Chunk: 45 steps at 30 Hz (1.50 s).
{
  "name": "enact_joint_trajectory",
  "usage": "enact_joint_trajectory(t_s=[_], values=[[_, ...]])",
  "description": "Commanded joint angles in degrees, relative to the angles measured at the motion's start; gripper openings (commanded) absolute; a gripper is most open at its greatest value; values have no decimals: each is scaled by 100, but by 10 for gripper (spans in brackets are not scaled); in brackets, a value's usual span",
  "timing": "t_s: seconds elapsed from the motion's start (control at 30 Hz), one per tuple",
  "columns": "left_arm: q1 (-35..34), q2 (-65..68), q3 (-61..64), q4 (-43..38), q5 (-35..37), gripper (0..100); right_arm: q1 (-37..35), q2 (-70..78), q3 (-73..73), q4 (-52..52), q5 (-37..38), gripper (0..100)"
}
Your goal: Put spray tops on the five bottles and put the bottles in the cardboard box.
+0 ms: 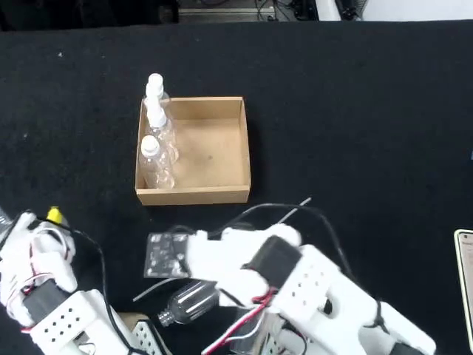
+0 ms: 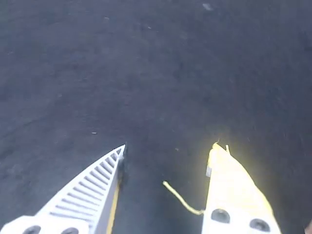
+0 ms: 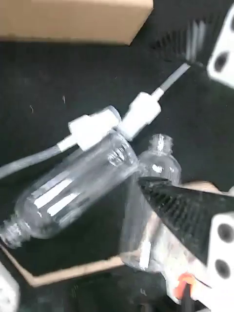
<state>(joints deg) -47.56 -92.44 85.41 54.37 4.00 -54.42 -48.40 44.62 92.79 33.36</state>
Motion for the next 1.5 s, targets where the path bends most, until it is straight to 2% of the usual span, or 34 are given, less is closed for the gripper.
enact_joint_trajectory(t_s=[0.0,0.23,0.53,1.0,1.13,1.23,1.33,1.47], values=[[-488,9,-92,-220,475,245,-387,233,-268,-264,44,357],[-549,0,-92,-220,527,245,-563,787,532,-1108,475,357],[-549,-9,-92,-220,501,245,-571,1446,725,-1591,651,357],[-549,-35,-75,-220,492,245,-563,2659,936,-2725,571,357],[-549,-44,-22,-308,492,245,-554,2791,884,-3007,70,322],[-549,-35,13,-325,492,245,-545,2703,796,-2936,-26,271],[-549,-35,13,-325,492,245,-501,2554,690,-2602,-9,269],[-549,-35,13,-325,492,245,185,2360,514,-2462,-44,269]])
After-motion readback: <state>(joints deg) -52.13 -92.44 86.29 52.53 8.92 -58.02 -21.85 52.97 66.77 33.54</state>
